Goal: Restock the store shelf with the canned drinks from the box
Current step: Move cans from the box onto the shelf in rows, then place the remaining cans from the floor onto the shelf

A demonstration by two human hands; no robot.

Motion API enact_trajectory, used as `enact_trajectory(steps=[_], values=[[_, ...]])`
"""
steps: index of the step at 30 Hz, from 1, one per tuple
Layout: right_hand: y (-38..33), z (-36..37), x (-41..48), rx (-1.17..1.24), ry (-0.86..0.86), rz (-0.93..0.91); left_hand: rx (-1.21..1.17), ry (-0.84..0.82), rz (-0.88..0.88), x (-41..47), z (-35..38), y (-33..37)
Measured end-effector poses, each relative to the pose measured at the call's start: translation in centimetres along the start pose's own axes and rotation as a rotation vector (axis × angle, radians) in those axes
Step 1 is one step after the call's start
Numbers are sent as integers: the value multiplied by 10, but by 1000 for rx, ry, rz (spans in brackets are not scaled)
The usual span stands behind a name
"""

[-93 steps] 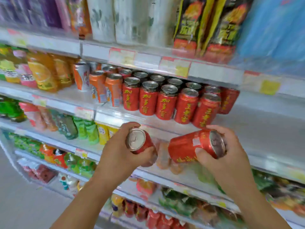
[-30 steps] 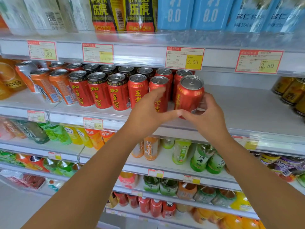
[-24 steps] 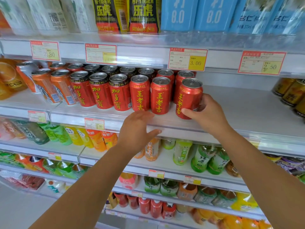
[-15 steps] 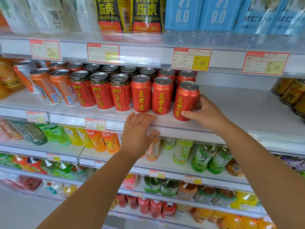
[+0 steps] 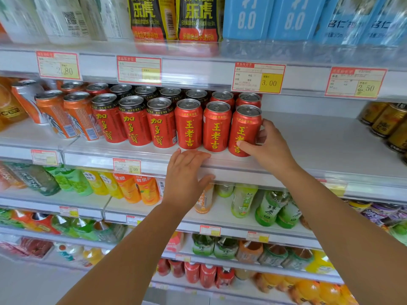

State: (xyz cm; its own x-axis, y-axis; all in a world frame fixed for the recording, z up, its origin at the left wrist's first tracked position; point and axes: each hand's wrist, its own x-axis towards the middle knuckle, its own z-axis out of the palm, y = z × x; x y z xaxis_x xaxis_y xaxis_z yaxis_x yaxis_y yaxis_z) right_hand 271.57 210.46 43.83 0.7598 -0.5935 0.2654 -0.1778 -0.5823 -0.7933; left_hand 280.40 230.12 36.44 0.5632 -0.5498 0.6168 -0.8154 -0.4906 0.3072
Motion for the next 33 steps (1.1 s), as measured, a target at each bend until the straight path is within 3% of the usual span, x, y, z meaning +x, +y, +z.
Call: enact_trajectory(steps=[11, 15, 19, 25, 27, 33], values=[[-1, 7, -11, -2, 96, 43, -16, 0, 18, 0, 1, -3], [0, -3, -52, 157, 348, -5, -146, 30, -8, -1, -7, 6], [32, -18, -131, 240, 499, 53, -222, 89, 109, -26, -8, 38], [151, -56, -281, 194, 279, 610, -451, -428, 119, -107, 56, 120], [192, -80, -330, 255, 276, 803, -500, -609, 106, -138, 87, 151], [310, -162, -479, 10, 296, 1211, -427, -1001, 76, -226, 180, 240]])
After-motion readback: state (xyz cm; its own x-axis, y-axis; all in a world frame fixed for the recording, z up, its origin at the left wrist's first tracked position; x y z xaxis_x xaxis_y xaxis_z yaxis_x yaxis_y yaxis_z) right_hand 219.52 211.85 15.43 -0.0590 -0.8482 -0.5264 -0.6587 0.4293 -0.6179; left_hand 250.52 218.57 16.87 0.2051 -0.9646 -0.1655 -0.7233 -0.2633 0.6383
